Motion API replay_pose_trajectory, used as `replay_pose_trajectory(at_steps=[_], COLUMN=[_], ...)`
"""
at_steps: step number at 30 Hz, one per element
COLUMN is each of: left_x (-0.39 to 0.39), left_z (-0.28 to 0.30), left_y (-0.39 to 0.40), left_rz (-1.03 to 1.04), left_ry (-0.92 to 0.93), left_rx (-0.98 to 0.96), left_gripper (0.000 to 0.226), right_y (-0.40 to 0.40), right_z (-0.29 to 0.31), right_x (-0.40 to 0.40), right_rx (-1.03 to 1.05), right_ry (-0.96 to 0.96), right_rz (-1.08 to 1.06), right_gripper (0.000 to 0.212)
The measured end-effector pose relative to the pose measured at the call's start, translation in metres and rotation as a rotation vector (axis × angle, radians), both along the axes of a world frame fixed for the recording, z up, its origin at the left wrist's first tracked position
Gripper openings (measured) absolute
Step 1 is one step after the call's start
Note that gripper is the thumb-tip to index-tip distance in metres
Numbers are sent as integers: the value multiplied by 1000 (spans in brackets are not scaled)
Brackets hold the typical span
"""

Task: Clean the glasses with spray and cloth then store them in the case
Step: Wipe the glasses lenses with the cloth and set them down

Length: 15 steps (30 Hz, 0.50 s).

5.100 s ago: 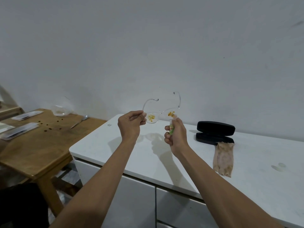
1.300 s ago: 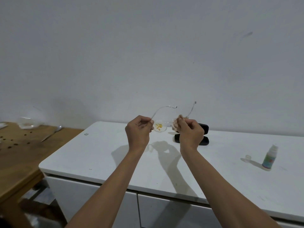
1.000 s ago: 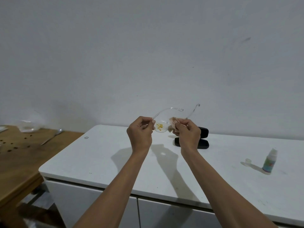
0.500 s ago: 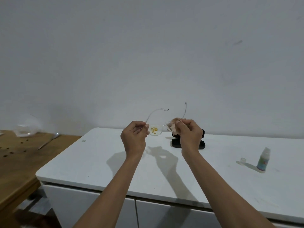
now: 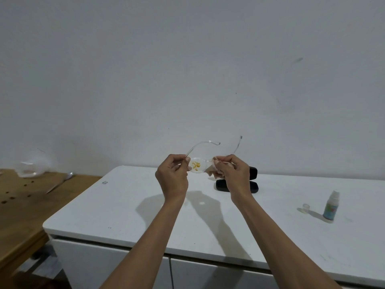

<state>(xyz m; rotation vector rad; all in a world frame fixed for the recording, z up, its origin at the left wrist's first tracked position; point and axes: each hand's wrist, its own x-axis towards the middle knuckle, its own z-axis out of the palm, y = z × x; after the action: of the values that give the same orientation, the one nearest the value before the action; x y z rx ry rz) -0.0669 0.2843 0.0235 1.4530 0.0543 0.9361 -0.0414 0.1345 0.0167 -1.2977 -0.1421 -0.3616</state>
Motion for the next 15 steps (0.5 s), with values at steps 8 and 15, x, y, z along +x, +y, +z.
replay_pose_trajectory(at_steps=[8, 15], left_x=[5, 2], left_z=[-15, -19], left_y=[14, 12], left_rz=[29, 4], left_ry=[70, 63], left_rx=[-24, 2], left_gripper=[16, 9], right_y=[-11, -8], right_z=[-11, -14], right_x=[-8, -16], right_rx=[-244, -73], right_ry=[-19, -5], right_rz=[118, -30], right_gripper=[9, 12])
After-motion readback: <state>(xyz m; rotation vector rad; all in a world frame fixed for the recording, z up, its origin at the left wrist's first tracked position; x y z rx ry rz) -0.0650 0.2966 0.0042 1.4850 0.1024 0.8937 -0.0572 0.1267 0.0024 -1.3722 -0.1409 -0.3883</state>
